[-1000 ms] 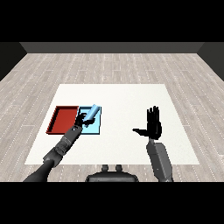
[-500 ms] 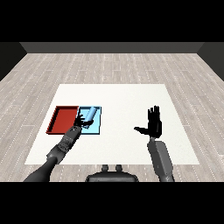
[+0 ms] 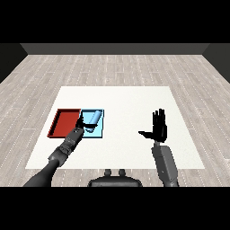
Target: Pick the blue can and put it in the blue box
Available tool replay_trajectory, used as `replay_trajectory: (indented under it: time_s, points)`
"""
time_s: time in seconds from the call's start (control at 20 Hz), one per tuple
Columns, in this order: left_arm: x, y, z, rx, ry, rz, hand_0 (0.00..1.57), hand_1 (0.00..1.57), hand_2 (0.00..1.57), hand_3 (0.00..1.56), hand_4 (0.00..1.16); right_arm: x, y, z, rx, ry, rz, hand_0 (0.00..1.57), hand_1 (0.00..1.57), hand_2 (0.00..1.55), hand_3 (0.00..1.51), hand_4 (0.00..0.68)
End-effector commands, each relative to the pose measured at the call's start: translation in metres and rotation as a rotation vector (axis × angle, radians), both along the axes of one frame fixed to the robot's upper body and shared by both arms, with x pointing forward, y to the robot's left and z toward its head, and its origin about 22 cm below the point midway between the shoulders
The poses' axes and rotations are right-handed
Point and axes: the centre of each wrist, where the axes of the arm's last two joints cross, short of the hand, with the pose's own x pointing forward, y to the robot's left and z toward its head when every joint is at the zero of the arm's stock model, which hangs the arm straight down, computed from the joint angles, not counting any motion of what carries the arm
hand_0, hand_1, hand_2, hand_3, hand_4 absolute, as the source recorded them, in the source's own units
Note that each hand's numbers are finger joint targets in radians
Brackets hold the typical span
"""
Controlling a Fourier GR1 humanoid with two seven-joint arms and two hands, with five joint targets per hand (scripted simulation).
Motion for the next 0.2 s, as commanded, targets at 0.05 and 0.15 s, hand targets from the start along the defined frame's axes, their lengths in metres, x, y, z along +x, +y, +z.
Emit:
replay_trajectory:
  time_s: [0.05,0.15]
  points:
    - [0.018,-0.009,0.025,-0.066,-0.295,-0.057,0.0,0.0,0.0,0.0,0.0,0.005,0.006,-0.01,-0.012,-0.001,0.005,0.0,0.0,0.0,0.0,0.0]
    - [0.013,-0.023,0.018,-0.073,-0.338,-0.056,0.0,0.0,0.0,0.0,0.0,0.006,-0.004,0.001,-0.056,0.012,0.044,0.0,0.0,0.0,0.0,0.0]
